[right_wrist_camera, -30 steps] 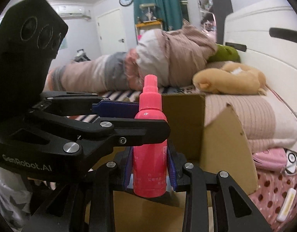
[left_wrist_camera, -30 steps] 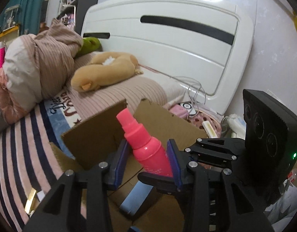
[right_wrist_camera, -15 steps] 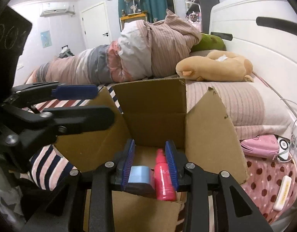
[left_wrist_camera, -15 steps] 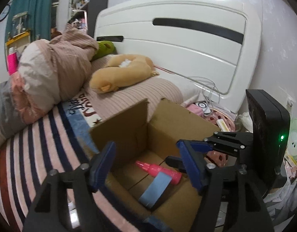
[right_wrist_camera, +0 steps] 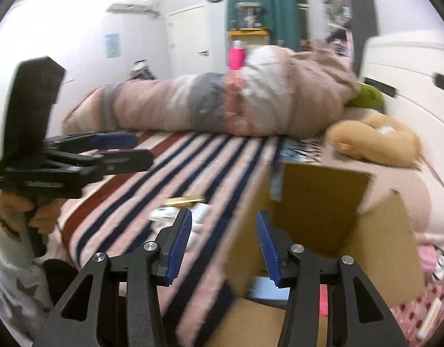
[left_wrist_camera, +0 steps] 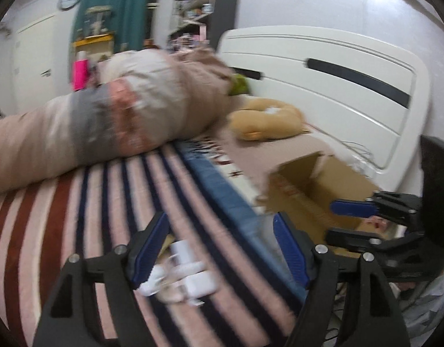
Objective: Organize rigid objects
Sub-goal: 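Grasp the white earbud case with the right gripper while the left grasps the tape roll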
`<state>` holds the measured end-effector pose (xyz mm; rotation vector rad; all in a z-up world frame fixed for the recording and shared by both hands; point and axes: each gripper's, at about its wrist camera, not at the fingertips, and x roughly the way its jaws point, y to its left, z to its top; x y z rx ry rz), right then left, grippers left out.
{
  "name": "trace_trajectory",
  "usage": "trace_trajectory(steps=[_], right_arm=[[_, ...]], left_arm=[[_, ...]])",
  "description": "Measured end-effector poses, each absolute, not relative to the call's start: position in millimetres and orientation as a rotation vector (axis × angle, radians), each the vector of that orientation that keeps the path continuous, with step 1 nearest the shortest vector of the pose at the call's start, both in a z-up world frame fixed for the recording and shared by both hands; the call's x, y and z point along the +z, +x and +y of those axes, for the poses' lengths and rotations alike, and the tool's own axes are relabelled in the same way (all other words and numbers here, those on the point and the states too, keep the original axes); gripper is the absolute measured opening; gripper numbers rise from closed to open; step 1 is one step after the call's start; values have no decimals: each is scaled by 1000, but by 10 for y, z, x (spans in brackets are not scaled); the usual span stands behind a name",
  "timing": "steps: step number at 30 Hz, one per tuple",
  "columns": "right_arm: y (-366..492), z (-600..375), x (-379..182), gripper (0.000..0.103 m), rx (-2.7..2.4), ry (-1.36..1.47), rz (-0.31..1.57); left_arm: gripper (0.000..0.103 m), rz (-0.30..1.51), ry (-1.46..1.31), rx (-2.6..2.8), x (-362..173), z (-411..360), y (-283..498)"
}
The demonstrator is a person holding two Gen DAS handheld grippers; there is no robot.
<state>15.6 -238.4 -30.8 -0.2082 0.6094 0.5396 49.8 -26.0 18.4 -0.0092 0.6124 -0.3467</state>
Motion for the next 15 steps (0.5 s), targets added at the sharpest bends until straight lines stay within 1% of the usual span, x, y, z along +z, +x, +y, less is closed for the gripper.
trace_trajectory(steps=[4,6,11,14,15], right_arm=[[176,-1894,-375,45,677,-210,665],[216,-1689,-453,51,699,-236,686],[452,-1232,-895,53,726,-272,812],[696,-1136,-1244,66,675,-260,897],[766,-1124,-1327,66,651,-253,921]], left_arm=[[72,640,-42,-281,-73,150,510],[72,657,-62,-264,-244,332,533],[72,749,-95,-266,-736,578,658],[72,793,-122,-278,-1009,677,728],[72,814,-139,-281,-1115,709,764]])
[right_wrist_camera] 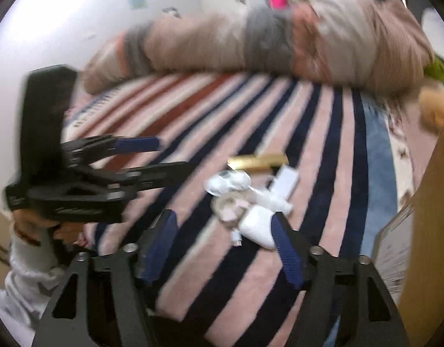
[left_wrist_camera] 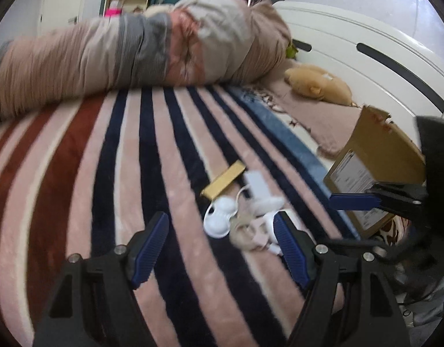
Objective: Organize rigid objects
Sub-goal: 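Grasp the white earbud case with the right gripper while the left grasps the tape roll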
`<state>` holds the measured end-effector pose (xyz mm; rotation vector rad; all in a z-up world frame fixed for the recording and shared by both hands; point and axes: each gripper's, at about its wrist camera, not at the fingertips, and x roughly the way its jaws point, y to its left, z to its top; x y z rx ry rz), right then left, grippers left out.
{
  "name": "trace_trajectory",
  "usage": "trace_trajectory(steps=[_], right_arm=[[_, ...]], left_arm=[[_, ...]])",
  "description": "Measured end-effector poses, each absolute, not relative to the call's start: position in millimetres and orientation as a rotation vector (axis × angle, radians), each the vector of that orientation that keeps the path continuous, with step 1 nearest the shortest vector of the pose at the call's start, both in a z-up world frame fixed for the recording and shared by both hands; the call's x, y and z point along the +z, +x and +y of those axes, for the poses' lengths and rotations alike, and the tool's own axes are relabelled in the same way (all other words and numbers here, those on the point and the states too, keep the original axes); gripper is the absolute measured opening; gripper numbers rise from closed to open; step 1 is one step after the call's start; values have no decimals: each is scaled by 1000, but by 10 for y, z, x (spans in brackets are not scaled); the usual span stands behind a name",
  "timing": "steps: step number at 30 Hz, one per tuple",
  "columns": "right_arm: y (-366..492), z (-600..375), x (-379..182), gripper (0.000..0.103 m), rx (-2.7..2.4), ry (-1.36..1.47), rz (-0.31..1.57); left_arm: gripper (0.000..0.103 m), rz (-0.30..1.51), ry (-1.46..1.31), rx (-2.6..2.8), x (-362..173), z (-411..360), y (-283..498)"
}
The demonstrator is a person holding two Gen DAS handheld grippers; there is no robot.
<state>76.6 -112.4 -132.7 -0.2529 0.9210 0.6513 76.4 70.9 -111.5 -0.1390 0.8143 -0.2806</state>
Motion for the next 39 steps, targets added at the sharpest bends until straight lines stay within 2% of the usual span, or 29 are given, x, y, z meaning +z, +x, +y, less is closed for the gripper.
trace_trajectory(steps=[7,8,15,16,18,21,23,32,35,39], right_arm=[[1239,-1200,-1962,64,534,-193,1052],[1247,-1192,-1992,55,534,-216,1045],[1132,-1334,-1945,55,543,-280,992],[1103,-1371,-1931,55,545,-291,990],[1002,-1420,-1923,55,534,-336,977],[919,-1476,-1925,55,535,-361,961],[918,-1530,-1917,55,543,-334,970],[909,-1546,-1872,55,546,-307,973],[915,-1543,-1903,60,509,-261,990],[876,-1503,-1934,60,457,-264,983]], left_arm=[[72,889,-177,-304,-1421,655,827],[72,896,-171,-307,-1448,624,838],[72,916,-135,-357,-1563,323,948],[69,925,-137,-352,-1591,287,987],[57,936,-114,-336,-1641,224,1048],[52,924,-98,-301,-1679,179,1105],[39,917,-91,-299,-1688,164,1107],[39,923,-43,-275,-1605,372,751],[39,930,-45,-254,-1636,439,697],[42,924,-44,-243,-1687,429,659]])
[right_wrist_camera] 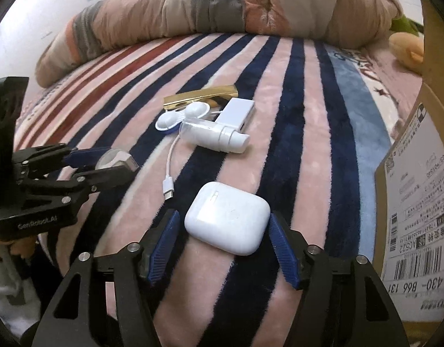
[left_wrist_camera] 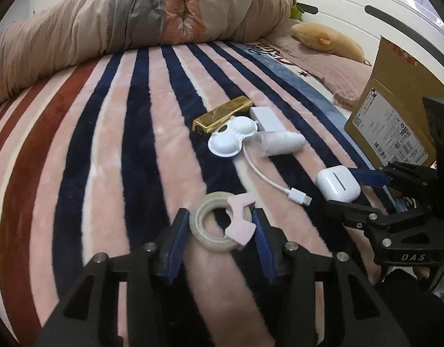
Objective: Organize rigid objects
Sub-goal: 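Grasp the white earbud case with the right gripper while the left grasps the tape roll, then drop the earbud case and tape roll into the box with both grippers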
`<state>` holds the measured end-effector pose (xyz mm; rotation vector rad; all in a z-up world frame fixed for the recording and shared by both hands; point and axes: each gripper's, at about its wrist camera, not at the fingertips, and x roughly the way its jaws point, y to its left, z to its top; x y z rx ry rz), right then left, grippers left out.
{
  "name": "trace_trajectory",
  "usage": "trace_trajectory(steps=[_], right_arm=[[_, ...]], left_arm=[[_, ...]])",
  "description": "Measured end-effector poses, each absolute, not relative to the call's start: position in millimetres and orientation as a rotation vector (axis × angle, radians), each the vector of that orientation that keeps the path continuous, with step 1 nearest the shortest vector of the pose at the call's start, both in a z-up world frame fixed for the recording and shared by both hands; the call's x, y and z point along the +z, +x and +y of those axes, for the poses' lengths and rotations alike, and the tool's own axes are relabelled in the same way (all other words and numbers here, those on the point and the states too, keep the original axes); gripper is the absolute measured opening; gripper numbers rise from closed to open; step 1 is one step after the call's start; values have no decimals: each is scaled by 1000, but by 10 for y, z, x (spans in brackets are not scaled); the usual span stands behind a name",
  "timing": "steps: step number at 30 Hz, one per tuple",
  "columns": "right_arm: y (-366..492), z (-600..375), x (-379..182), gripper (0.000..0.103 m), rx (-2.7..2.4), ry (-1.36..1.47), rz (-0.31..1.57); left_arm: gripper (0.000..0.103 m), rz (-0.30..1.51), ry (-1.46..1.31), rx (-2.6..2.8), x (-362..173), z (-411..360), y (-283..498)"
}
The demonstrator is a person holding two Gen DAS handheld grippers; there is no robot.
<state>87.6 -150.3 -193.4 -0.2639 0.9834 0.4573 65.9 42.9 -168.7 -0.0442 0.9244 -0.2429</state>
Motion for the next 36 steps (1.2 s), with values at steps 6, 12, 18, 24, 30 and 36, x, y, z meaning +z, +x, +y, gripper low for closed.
trace_trajectory(steps=[6,12,18,24,30,36], right_arm=[[799,-1430,-1919,55,414,-333,907],[562,-1407,-1617,55,486,-331,823],[209,-1517,-895,55,600,-261,661],[-83,-2094,-103,55,551,-181,466],[133,-2823,66,55,364,-219,487],[525,-3256,-309,55,278,-240,603]], left_arm=[[39,893,-10,-194,-1718,344,666],[39,857,-9,-161,-1455,402,571],[39,742,46,-143,-763,275,360],[39,608,74,-240,10,-222,244],[39,574,132,-397,457,-1089,460],[39,652,203,-489,485,-1876,835]])
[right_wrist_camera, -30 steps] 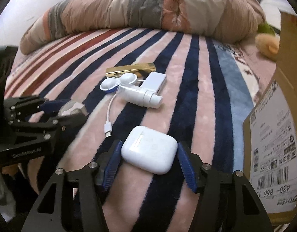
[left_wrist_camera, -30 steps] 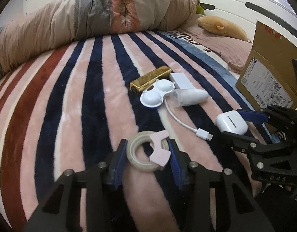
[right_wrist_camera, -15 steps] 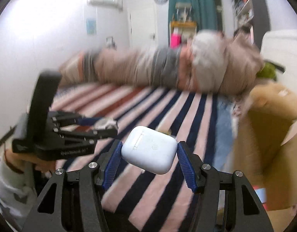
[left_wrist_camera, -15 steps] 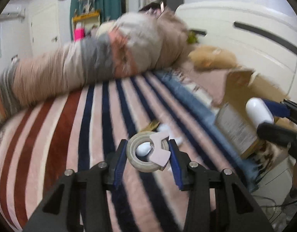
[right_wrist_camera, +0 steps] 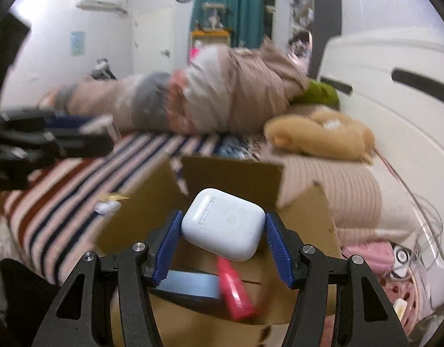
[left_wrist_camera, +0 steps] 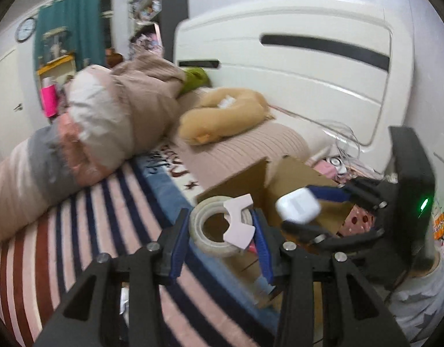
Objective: Organize rigid objects
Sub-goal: 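Drop the earbud case and tape roll into the box with both grippers, then grasp the white lotion tube with the right gripper while the left grasps the lens case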
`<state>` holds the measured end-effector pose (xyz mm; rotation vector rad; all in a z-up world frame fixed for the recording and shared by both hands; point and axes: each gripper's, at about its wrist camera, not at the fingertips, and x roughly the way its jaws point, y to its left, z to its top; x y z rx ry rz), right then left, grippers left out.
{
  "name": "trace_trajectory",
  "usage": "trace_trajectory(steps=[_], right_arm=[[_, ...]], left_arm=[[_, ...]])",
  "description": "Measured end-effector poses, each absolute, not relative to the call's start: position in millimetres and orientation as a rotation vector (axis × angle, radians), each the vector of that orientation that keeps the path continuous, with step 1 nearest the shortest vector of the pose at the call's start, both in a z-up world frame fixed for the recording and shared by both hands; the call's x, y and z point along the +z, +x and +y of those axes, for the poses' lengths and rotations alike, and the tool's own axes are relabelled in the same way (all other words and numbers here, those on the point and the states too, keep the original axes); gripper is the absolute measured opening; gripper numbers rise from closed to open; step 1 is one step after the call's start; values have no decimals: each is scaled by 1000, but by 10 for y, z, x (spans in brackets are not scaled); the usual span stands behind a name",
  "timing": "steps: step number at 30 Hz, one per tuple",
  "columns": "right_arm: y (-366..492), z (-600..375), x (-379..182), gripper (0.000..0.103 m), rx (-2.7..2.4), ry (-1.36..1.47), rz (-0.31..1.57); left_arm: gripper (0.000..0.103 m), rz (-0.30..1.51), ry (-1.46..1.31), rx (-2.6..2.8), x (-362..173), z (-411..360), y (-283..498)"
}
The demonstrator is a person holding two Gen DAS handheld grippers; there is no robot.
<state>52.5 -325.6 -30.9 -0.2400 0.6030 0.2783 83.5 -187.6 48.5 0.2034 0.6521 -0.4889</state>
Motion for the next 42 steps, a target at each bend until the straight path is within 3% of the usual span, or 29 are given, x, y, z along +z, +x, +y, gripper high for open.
trace_trajectory(steps=[5,10,16,18,20,23,34,42], right_arm=[[655,-3402,-550,55,221,-279,622],[573,-3549,-546,62,219,-259,597],[536,-3526,-513,62,226,-260,590],[528,-3510,-499,62,234,-258,587],[523,-3492,-480,62,237,-256,585],[523,-3447,-449,62,236,-262,583],[361,-2984,-224,63,332,-257,523],[279,-2143,-170,63,523,-264,510]], left_arm=[[39,723,278,-494,326,-2278,1032],[39,768,309,-490,180,-2351,1158],[39,797,320,-490,95,-2361,1213],[43,794,326,-490,93,-2352,1205],[55,781,326,-483,109,-2325,1187],[56,767,313,-479,152,-2248,1155],[62,692,196,-362,357,-1261,937],[66,705,121,-182,63,-261,890]])
